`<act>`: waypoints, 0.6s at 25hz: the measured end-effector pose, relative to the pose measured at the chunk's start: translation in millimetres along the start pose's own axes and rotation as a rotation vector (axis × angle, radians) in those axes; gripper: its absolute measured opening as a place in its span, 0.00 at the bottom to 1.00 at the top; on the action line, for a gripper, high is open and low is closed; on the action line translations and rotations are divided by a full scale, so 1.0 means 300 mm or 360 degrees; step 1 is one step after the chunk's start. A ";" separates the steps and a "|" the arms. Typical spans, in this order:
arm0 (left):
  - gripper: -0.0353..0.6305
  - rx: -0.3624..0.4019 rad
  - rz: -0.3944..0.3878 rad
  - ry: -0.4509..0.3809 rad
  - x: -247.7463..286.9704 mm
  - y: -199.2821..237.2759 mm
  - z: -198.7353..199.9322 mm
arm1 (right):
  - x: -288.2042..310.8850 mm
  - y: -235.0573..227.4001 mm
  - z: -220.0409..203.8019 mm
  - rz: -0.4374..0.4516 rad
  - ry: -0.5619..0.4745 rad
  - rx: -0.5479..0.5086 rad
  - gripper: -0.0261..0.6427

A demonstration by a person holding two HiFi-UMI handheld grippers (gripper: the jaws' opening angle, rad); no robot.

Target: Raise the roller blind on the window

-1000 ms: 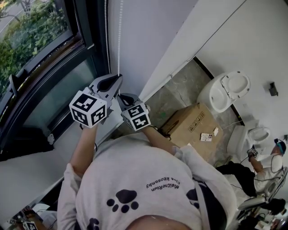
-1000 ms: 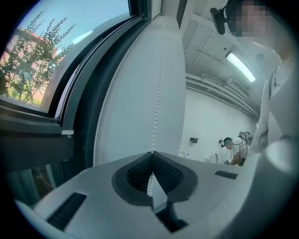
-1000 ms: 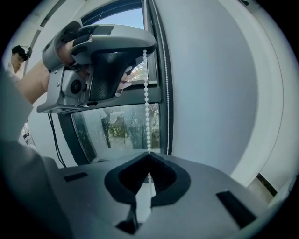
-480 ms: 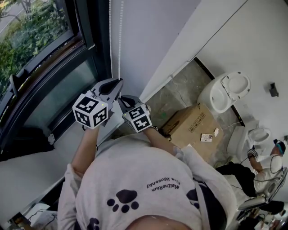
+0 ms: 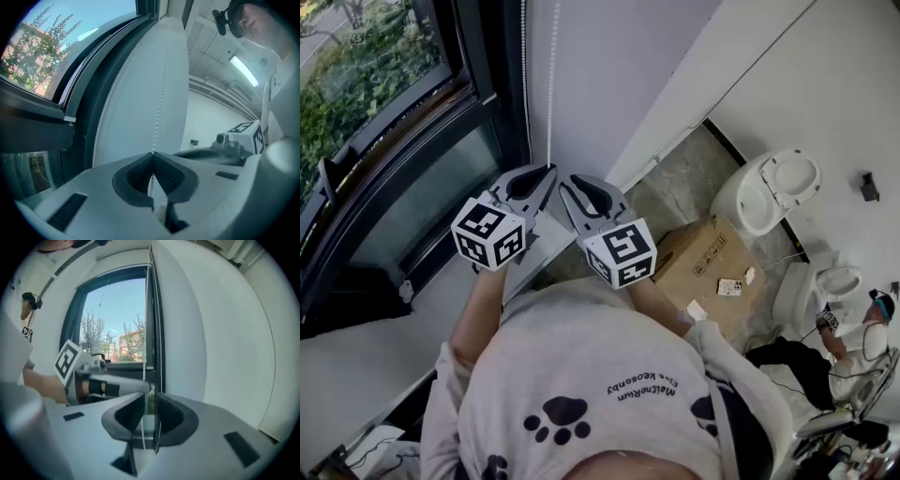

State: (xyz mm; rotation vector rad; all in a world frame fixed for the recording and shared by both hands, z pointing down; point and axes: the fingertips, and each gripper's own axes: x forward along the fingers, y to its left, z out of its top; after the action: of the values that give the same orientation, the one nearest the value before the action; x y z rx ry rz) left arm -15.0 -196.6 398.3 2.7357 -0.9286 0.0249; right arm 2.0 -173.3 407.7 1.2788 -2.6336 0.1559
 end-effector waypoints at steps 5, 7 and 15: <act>0.07 -0.0002 -0.0003 -0.0005 0.004 0.001 0.000 | -0.043 -0.005 0.257 -0.0005 -0.0253 -0.0048 0.15; 0.07 -0.0002 -0.0002 -0.0007 0.004 0.002 0.001 | -0.045 0.004 0.346 0.0017 -0.0332 -0.0089 0.15; 0.07 -0.0005 -0.0003 -0.0012 0.012 -0.003 -0.002 | -0.009 0.024 0.551 0.0082 -0.0494 -0.0156 0.15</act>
State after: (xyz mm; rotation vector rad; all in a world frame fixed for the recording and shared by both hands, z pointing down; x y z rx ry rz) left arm -11.7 -197.9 398.9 2.7358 -0.9275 0.0125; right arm -25.4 -197.5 246.2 1.2939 -2.8901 -0.1772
